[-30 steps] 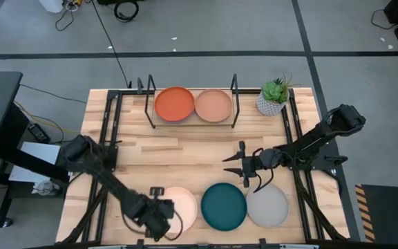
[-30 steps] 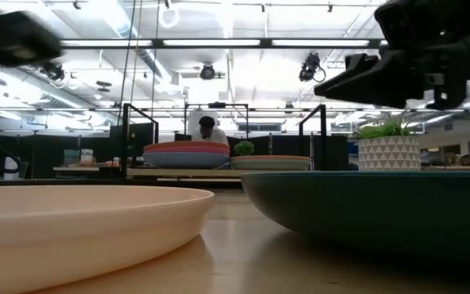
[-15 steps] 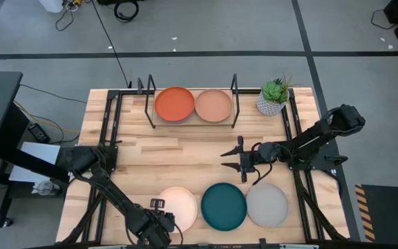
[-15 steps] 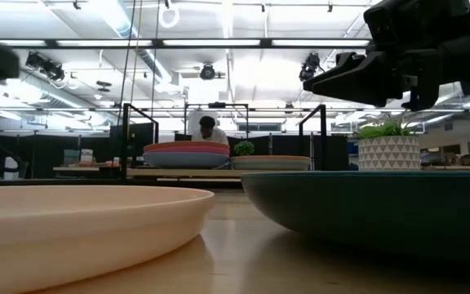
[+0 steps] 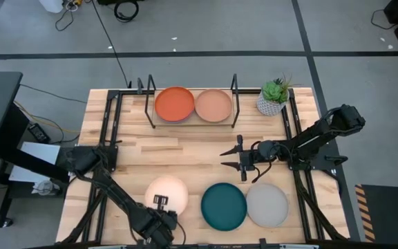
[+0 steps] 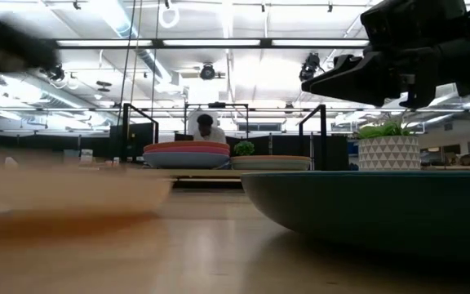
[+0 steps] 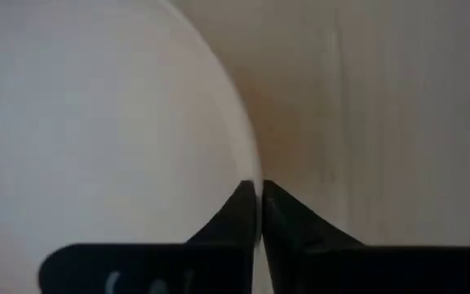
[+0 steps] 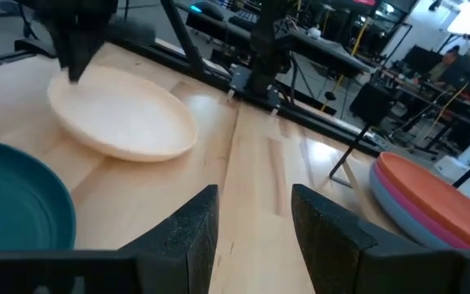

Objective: Place and stack plates onto a shelf
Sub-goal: Stack the white plate on top of the brown plate on the shelf, then stack the green plate on top of the orange plate on the shelf, then stack the gray plate on top of the white plate on the shelf

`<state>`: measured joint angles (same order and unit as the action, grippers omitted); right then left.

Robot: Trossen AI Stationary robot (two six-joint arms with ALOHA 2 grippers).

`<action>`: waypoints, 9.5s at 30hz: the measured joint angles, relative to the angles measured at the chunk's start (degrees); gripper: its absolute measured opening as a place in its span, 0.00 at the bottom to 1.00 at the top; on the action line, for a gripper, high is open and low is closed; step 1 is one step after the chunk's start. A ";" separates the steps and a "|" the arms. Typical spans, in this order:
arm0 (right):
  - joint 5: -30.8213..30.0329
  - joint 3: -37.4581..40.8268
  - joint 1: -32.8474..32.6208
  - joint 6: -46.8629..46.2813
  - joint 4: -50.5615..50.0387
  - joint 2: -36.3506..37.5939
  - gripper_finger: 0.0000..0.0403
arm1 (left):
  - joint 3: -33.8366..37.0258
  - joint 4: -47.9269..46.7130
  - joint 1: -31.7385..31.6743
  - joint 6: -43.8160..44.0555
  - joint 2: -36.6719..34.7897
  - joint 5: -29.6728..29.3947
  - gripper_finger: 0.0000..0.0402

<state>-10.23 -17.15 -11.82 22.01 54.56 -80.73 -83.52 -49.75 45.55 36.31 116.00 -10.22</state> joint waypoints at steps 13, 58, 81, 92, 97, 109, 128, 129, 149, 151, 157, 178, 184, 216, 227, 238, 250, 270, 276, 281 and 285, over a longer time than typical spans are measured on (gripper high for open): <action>2.83 0.02 -1.19 -9.22 -2.70 -0.37 0.40 | -6.14 -10.35 -15.15 -4.48 -9.45 -30.95 0.04; -29.38 0.02 -25.76 -20.99 -9.59 -3.21 0.40 | -6.06 24.83 -60.88 -61.00 -0.72 4.78 0.16; -30.89 0.03 -25.72 -21.02 -11.91 -3.21 0.40 | -6.15 16.60 -50.07 -56.45 -1.45 9.42 0.31; -32.33 0.03 -25.28 -20.16 -12.24 -3.21 0.40 | -6.15 7.75 -33.56 -57.06 -1.61 9.45 0.31; -32.35 0.02 -24.38 -19.45 -12.24 -3.22 0.40 | -6.15 8.34 -27.53 -59.93 -1.61 9.14 0.31; -32.25 0.02 -22.83 -17.39 -11.79 -3.21 0.40 | -6.06 17.05 -18.50 -71.19 3.16 2.28 0.31; -32.14 0.04 -22.83 -16.01 -10.85 -3.23 0.40 | -6.08 22.37 -17.00 -73.50 8.32 -0.07 0.29; -32.14 0.04 -22.83 -16.01 -10.85 -3.21 0.40 | -6.08 22.22 -17.04 -73.50 8.35 -0.06 0.28; -33.22 0.04 -22.85 -15.16 -10.15 -3.22 0.40 | -6.11 -0.96 -21.45 -55.68 -3.77 -7.65 0.03; -36.17 0.02 -22.90 -14.47 -8.80 -3.21 0.40 | -6.08 -5.15 -22.95 -53.26 -5.55 -9.75 0.03; -39.78 0.04 -23.03 -14.33 -8.33 -3.21 0.40 | -6.05 -15.44 -29.30 -47.31 -9.39 -16.13 0.03; -39.48 0.04 -24.35 -14.59 -9.62 -3.21 0.40 | -6.06 -13.43 -54.33 -34.80 -11.51 -13.25 0.03; -39.48 0.04 -24.38 -14.72 -9.53 -3.21 0.40 | -6.06 -9.77 -58.27 -32.45 -11.43 -13.46 0.06; -39.53 0.04 -26.78 -16.27 -10.76 -3.21 0.40 | -6.10 3.55 -51.06 -35.37 -10.68 -9.11 0.37; -34.97 -3.20 -28.36 -20.58 -10.62 -3.22 0.36 | -2.33 14.22 -34.21 -39.82 -8.74 -9.72 0.29; -28.64 -16.72 -25.16 -34.38 -42.38 -4.57 0.30 | 22.45 45.65 -30.22 -48.55 -10.60 -10.17 0.29; -0.34 -30.64 -16.05 -46.59 -80.12 -4.61 0.35 | 43.07 66.99 -33.60 -59.03 -26.40 -10.28 0.29; 10.15 -32.57 -18.77 -46.47 -101.52 -10.71 0.46 | 50.18 70.81 -35.26 -54.44 -31.78 -9.61 0.29; 13.12 -32.77 -18.58 -45.49 -101.43 -15.28 0.31 | 50.18 70.80 -35.11 -50.95 -31.78 -8.92 0.29; 14.00 -32.62 -16.21 -44.24 -102.09 -14.59 0.11 | 50.18 70.80 -35.05 -53.47 -31.77 0.60 0.29; 13.57 -32.59 -12.50 -44.55 -101.80 -11.89 0.03 | 50.18 70.78 -35.02 -53.97 -31.73 3.04 0.29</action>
<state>3.33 -49.74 -24.32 -22.54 -47.23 -92.62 -33.34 21.04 10.53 -17.66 84.27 -7.18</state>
